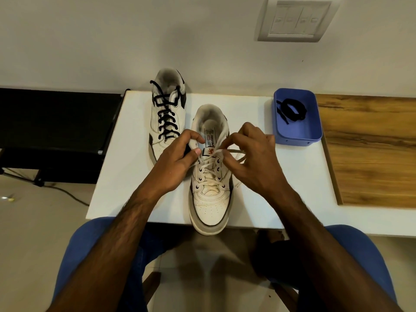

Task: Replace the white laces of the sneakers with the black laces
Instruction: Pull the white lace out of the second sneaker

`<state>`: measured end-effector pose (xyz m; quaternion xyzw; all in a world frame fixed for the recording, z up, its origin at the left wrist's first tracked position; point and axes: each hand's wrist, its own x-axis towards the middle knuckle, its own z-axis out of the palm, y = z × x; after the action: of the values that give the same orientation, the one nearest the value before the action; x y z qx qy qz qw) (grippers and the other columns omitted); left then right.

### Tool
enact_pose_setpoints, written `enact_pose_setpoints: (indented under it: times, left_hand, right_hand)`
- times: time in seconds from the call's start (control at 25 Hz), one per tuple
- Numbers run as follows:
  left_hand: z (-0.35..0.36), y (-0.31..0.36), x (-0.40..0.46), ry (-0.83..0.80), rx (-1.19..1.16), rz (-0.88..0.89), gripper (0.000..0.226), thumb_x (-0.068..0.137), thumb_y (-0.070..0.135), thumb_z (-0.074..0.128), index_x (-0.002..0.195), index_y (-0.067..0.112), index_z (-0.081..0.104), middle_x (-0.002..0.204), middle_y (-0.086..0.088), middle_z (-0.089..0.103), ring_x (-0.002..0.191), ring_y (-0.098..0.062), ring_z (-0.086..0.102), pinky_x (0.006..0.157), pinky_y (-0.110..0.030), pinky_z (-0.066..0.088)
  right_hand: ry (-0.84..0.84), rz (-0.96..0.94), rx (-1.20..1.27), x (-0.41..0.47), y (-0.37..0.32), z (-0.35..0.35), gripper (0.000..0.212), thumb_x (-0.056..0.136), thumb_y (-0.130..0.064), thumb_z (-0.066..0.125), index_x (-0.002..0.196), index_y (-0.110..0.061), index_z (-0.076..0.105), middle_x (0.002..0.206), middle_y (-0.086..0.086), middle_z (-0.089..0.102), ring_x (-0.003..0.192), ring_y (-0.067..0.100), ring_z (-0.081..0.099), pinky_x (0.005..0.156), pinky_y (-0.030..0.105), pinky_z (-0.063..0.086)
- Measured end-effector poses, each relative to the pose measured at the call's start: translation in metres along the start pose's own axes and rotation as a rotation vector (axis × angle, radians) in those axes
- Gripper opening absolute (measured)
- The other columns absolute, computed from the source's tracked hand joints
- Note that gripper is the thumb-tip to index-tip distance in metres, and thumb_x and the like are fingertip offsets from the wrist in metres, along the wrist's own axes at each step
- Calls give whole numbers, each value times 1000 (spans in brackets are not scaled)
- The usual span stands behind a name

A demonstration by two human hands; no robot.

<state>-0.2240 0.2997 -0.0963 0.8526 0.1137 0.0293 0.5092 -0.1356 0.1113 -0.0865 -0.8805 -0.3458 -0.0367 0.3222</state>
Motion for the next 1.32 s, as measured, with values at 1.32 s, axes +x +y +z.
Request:
enact_pose_setpoints:
  times: [1.32]
  left_hand:
    - [0,6,-1,9,8,-3,16,103,20,53,116,28,57,83,-14,58,73,-17,53,68,-8,40]
  right_hand:
    - [-131,-91,-157,-3,-17,30,11,89,-31,70,98,-26,74,94,-8,47,98,20,52,87,42,30]
